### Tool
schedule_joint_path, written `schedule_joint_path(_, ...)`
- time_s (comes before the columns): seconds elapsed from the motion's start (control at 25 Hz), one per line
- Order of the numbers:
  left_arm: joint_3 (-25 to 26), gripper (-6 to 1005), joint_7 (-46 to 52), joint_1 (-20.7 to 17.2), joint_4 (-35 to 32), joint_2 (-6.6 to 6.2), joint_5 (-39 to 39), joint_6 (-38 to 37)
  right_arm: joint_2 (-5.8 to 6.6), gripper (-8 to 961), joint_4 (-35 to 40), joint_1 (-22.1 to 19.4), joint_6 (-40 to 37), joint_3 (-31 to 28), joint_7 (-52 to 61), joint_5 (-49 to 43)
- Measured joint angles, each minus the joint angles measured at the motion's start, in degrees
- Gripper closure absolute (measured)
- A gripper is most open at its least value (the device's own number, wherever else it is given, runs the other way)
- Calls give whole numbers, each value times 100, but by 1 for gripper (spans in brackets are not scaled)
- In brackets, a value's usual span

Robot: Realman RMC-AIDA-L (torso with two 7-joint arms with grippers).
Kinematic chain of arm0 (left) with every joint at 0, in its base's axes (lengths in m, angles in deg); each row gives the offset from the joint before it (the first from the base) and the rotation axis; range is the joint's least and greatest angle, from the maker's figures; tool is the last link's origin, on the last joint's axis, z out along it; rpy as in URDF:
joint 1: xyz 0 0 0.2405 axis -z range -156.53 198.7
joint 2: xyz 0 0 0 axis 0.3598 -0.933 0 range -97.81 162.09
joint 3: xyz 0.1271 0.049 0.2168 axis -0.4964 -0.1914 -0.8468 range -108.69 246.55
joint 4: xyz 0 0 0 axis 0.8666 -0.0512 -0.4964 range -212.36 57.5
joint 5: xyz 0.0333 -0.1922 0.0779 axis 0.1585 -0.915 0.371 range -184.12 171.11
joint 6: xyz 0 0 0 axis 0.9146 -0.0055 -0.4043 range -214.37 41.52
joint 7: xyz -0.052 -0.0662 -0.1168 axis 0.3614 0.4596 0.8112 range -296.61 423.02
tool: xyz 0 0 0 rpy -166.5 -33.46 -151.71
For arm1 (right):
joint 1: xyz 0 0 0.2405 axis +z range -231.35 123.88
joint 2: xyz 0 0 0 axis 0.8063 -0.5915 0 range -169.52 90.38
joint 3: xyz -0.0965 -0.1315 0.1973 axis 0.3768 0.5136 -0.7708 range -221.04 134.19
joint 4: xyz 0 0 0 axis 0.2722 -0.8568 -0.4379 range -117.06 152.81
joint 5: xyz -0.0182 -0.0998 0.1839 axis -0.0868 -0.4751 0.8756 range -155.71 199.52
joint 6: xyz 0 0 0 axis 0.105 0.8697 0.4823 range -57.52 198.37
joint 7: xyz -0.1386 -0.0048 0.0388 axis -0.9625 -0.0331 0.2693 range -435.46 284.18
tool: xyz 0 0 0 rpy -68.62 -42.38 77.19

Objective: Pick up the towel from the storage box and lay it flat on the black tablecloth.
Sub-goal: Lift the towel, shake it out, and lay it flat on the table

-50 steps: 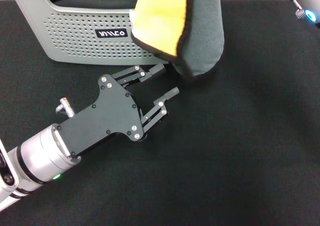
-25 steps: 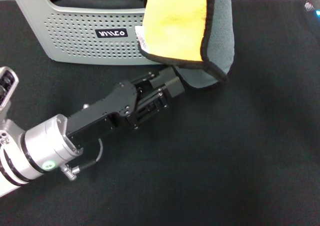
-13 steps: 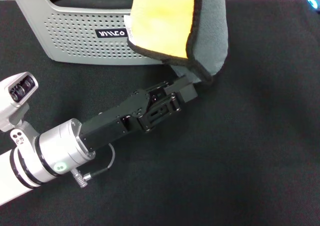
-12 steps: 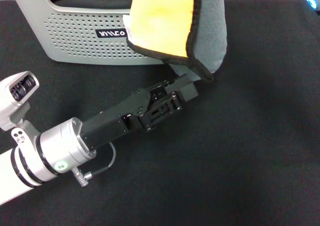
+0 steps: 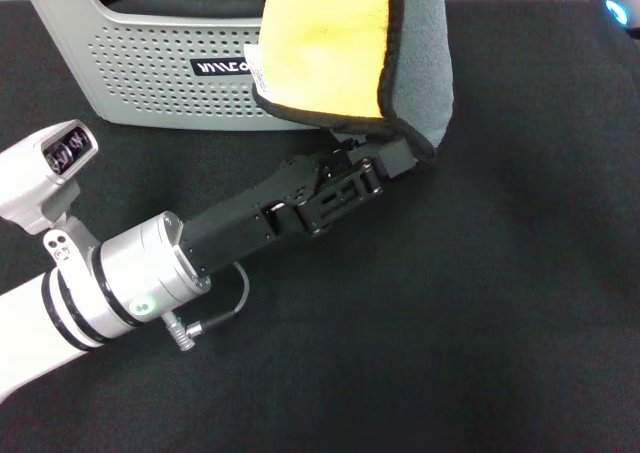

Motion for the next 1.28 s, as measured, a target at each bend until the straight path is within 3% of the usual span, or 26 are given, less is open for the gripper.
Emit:
schedule_joint_path(1.04, -23, 619, 2, 191, 69, 0, 76, -252, 0, 910, -306, 227, -9, -28, -9, 73)
schedule_joint_path(1.28, -5, 716, 1, 171, 32, 0, 80, -252, 0, 909, -306, 227, -11, -47, -22, 73)
